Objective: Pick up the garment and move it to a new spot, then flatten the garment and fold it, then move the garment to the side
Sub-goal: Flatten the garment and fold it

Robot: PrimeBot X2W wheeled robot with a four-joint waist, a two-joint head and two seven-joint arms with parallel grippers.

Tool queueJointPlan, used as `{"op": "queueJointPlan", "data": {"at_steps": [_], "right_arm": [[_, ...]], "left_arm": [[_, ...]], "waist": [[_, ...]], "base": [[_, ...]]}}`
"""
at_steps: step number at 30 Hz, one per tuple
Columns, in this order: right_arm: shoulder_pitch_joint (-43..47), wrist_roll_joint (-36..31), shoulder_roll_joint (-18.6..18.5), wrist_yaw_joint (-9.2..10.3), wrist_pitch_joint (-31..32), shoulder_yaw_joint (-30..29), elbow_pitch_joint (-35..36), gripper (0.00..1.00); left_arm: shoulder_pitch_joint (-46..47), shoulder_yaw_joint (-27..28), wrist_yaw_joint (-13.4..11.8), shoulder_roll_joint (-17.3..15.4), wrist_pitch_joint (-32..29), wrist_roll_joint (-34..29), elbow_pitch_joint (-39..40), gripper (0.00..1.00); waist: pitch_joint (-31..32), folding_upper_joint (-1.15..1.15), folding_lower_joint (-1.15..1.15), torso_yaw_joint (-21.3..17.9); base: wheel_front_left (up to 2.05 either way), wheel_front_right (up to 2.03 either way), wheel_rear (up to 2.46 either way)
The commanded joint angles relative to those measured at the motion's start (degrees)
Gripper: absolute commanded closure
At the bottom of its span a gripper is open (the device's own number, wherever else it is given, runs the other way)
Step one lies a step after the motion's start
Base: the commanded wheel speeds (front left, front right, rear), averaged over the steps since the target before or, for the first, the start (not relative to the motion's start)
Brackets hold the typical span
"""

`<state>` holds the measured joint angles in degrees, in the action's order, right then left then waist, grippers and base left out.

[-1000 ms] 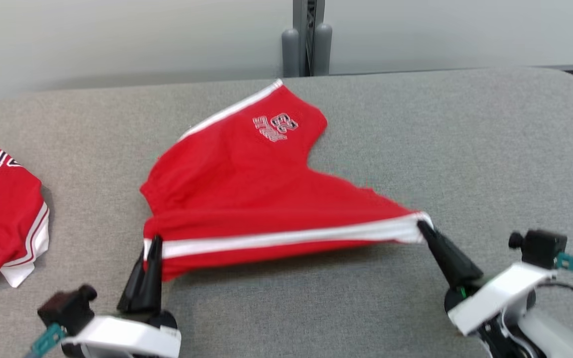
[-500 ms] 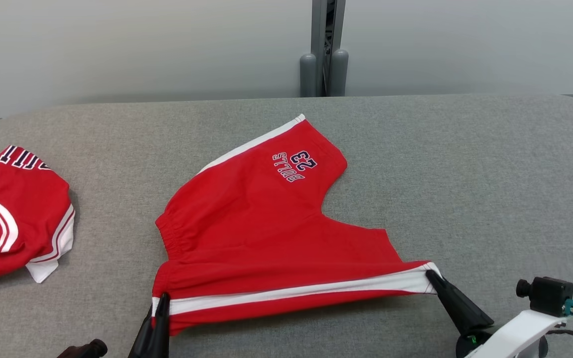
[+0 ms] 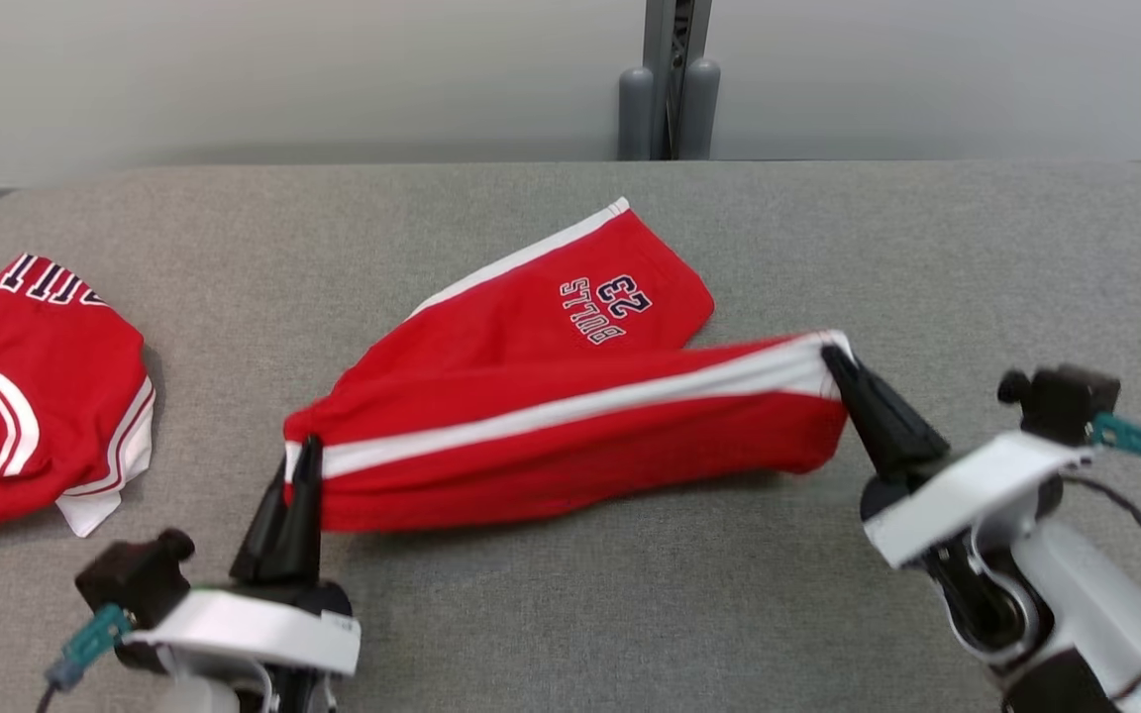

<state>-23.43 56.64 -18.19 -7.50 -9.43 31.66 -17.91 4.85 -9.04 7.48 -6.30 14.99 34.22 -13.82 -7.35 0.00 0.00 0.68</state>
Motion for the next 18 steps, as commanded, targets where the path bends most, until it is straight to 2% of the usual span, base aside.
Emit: {"op": "queueJointPlan", "data": {"at_steps": [1,11,18], "right_arm": [[-2.2,-0.3,0.8,0.01,0.4,-0.3,-1.3,1.00],[-23.1,-4.2,6.2,0.01,2.2,3.0,-16.7,1.00],[-35.2,-5.7,9.3,0.01,2.3,6.8,-29.4,1.00]], "left_arm": [[2.3,0.3,0.0,-0.6,0.3,0.2,-0.6,1.00],[15.9,-2.1,0.0,-2.4,0.2,2.9,-7.7,1.00],[23.1,-3.9,0.0,-1.3,0.2,3.9,-12.9,1.00]], "waist": [[-1.0,0.00,0.00,0.3],[-7.5,0.00,0.00,1.7],[-12.2,0.00,0.00,3.8]], "base": [[0.00,0.00,0.00],[0.00,0.00,0.00],[0.00,0.00,0.00]]}}
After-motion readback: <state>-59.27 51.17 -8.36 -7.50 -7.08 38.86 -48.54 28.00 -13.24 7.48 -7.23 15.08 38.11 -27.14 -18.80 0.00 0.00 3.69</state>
